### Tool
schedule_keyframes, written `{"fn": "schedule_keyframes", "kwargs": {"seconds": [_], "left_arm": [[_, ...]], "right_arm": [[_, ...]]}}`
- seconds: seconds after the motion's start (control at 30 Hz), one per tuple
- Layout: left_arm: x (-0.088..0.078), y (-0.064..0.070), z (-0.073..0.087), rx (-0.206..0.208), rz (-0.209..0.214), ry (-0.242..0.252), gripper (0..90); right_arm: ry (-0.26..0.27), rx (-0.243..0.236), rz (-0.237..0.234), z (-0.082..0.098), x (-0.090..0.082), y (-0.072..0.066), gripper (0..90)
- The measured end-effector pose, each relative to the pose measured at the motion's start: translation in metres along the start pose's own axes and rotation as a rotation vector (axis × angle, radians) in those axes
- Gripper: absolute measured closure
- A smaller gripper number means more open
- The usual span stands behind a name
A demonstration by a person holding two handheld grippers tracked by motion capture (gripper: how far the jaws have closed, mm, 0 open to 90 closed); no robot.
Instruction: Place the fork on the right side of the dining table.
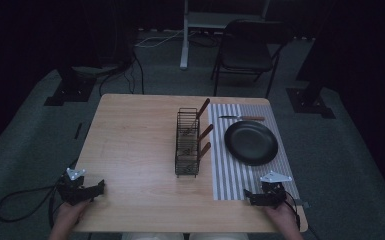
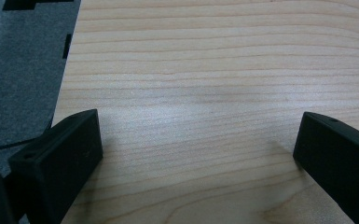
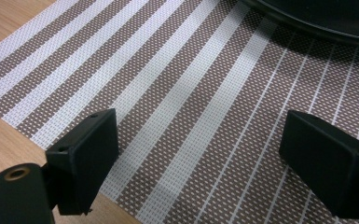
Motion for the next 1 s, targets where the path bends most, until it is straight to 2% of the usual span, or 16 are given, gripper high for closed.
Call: {"fn": "schedule_keyframes", "kwargs": {"seconds": [0.27, 0.5, 0.87, 1.0], "left_arm": [[-0.0001, 0.0, 0.0001, 0.0, -0.001, 0.0, 1.6], [0.0, 0.0001, 0.0002, -0.001, 0.0, 0.002, 1.6], [-0.0001, 0.0, 0.0003, 0.0, 0.0, 0.001, 1.5], [-0.0001, 0.0, 0.0003, 0.0, 0.001, 0.001, 1.6]], "right_arm": [[-0.017, -0.003, -0.008, -0.0003, -0.0014, 0.0005, 11.4], [-0.037, 0.01, 0.004, -0.0017, -0.002, -0.0006, 11.5], [-0.065, -0.007, -0.016, -0.0052, -0.0024, 0.0005, 12.8], [-0.051, 0.013, -0.04, -0.0066, -0.0073, 0.003, 14.1]]}}
Point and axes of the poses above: each handheld gripper's, and its own axes: x roughly forward along the jaws, z roughly out of its underside, y roughly to its right, the point moved 2 cm from there along x, roughly forward along the jaws, and after that the axes turned 11 degrees about -x, right-handed, at the moved point
